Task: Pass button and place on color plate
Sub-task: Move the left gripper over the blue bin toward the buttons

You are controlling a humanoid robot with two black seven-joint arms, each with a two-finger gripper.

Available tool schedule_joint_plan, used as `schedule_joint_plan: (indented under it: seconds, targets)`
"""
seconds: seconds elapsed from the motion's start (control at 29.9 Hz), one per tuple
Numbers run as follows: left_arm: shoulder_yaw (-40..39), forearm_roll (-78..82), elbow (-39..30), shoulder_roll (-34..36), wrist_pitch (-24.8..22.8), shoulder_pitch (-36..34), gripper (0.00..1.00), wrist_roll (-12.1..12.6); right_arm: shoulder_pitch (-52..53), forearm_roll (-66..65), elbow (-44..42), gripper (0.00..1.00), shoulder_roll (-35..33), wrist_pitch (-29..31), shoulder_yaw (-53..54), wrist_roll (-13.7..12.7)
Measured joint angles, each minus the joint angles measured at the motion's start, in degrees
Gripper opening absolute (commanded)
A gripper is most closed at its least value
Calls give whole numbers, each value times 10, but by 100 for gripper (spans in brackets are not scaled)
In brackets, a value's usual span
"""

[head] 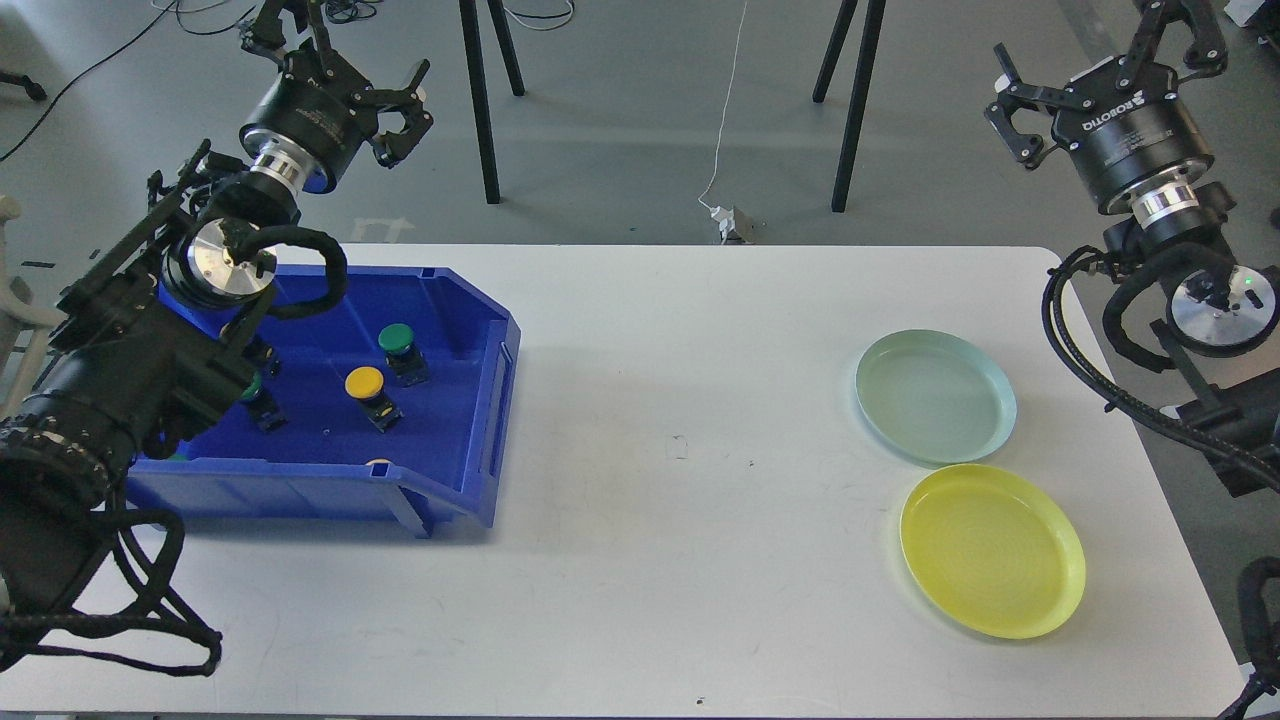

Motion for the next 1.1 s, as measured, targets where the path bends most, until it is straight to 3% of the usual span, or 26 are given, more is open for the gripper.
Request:
schedule_joint_plan:
  seconds: [0.3,0.54,0.8,1.1]
  targets:
    - [-5,-1,-1,6,-2,-3,100,-1,-4,-5,0,100,-4,1,-29,0]
    - [1,26,-37,39,-32,-2,99,1,-1,-5,2,100,-22,1,-23,2]
    - [44,266,-199,203,-11,17,96,1,-1,-4,4,100,-23,1,-20,6]
    - [81,529,-290,360,-18,68,92,-1,-7,-4,54,100,-35,-4,-22,4]
